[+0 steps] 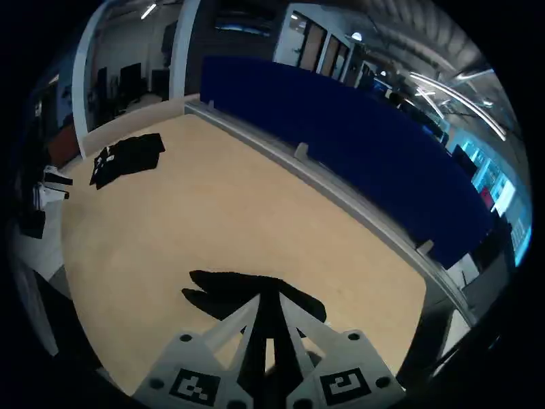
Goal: Fold towel
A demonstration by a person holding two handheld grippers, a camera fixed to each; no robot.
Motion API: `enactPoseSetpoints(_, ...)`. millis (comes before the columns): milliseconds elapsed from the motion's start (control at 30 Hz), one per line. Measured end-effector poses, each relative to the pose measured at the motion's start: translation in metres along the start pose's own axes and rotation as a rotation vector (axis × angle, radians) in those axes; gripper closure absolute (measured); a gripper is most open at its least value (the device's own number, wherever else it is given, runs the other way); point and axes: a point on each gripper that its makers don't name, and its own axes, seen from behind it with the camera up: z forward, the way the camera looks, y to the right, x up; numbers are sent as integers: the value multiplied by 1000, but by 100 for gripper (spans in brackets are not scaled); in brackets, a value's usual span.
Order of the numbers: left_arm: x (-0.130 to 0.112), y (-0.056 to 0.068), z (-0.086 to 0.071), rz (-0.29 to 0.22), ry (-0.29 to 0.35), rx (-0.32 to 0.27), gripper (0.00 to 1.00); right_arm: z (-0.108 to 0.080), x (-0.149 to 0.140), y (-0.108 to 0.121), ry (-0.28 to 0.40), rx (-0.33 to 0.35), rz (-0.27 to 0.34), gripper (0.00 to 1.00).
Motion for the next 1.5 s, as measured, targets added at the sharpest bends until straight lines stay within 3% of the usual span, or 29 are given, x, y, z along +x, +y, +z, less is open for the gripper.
enactPoseSetpoints(300,2,17,7,8,-10,17,9,1,-30,48,-33,-14,6,96)
enactPoseSetpoints(667,6,28,13,18,-19,25,9,1,-50,82,-58,-32,7,96)
enactPoseSetpoints(967,8,35,19,30,-25,18,9,-4,-66,94,-80,-45,16,96)
enactPoseSetpoints(1500,11,52,27,52,-33,-19,9,-35,-127,100,-135,-66,76,96)
